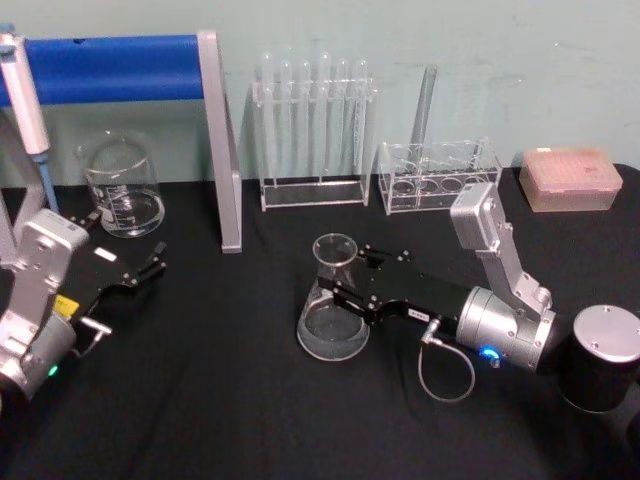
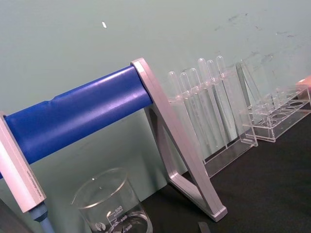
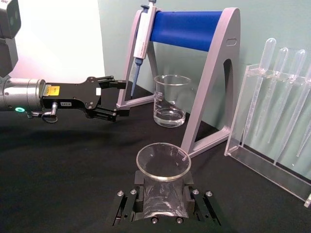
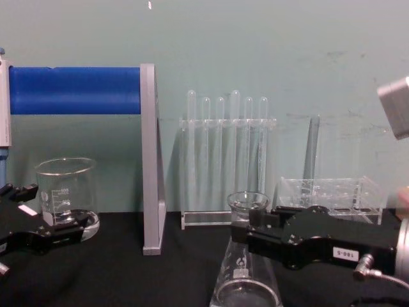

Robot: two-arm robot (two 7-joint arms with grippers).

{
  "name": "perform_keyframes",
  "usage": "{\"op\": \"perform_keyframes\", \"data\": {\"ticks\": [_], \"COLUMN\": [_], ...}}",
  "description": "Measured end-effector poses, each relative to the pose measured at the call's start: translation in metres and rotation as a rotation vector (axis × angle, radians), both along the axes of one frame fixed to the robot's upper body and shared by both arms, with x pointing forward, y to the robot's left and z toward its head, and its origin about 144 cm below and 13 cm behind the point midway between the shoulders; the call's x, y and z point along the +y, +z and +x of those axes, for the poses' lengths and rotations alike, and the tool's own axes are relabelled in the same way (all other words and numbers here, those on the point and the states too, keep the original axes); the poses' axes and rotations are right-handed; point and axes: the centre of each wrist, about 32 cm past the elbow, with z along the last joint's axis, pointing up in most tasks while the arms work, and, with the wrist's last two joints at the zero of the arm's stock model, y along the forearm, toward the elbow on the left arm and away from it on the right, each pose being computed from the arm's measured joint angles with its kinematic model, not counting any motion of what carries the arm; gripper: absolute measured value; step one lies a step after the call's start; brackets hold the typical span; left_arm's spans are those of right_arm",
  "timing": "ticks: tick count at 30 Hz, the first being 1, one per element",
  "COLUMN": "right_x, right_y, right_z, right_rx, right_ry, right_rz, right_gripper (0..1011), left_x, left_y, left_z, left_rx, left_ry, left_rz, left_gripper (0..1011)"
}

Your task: Grasp the erlenmeyer flask with one hand, shake it three times, then place it back.

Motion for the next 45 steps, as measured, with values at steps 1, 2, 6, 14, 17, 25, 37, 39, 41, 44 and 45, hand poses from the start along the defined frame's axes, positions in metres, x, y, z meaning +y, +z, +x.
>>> {"op": "perform_keyframes", "data": {"ticks": [1, 2, 6, 14, 17, 25, 37, 39, 41, 44, 45], "right_x": [0.0, -0.0001, 0.0, -0.0002, -0.0002, 0.0, -0.0001, -0.0001, -0.0001, -0.0001, -0.0001], "right_y": [0.0, 0.0, 0.0, 0.0008, 0.0008, 0.0006, 0.0004, 0.0004, 0.0004, 0.0004, 0.0004], "right_z": [0.0, 0.0001, 0.0002, -0.0002, -0.0002, -0.0004, -0.0005, -0.0005, -0.0005, -0.0005, -0.0005], "right_rx": [0.0, 0.002, 0.003, 0.005, 0.005, 0.006, 0.006, 0.006, 0.006, 0.006, 0.006], "right_ry": [0.0, 0.0, 0.001, 0.002, 0.002, 0.001, 0.001, 0.001, 0.001, 0.001, 0.001], "right_rz": [0.0, -0.001, -0.002, -0.008, -0.009, -0.009, -0.009, -0.009, -0.009, -0.009, -0.009], "right_gripper": [452, 452, 452, 452, 452, 452, 452, 452, 452, 452, 452], "left_x": [0.0, 0.0, 0.0, 0.0, 0.0, 0.0, 0.0, 0.0, 0.0, 0.0, 0.0], "left_y": [0.0, 0.0, 0.0, 0.0, 0.0, 0.0, 0.0, 0.0, 0.0, 0.0, 0.0], "left_z": [0.0, 0.0, 0.0, 0.0, 0.0, 0.0, 0.0, 0.0, 0.0, 0.0, 0.0], "left_rx": [0.0, 0.0, 0.0, 0.0, 0.0, 0.0, 0.0, 0.0, 0.0, 0.0, 0.0], "left_ry": [0.0, 0.0, 0.0, 0.0, 0.0, 0.0, 0.0, 0.0, 0.0, 0.0, 0.0], "left_rz": [0.0, 0.0, 0.0, 0.0, 0.0, 0.0, 0.0, 0.0, 0.0, 0.0, 0.0], "left_gripper": [1001, 1001, 1001, 1001, 1001, 1001, 1001, 1001, 1001, 1001, 1001]}}
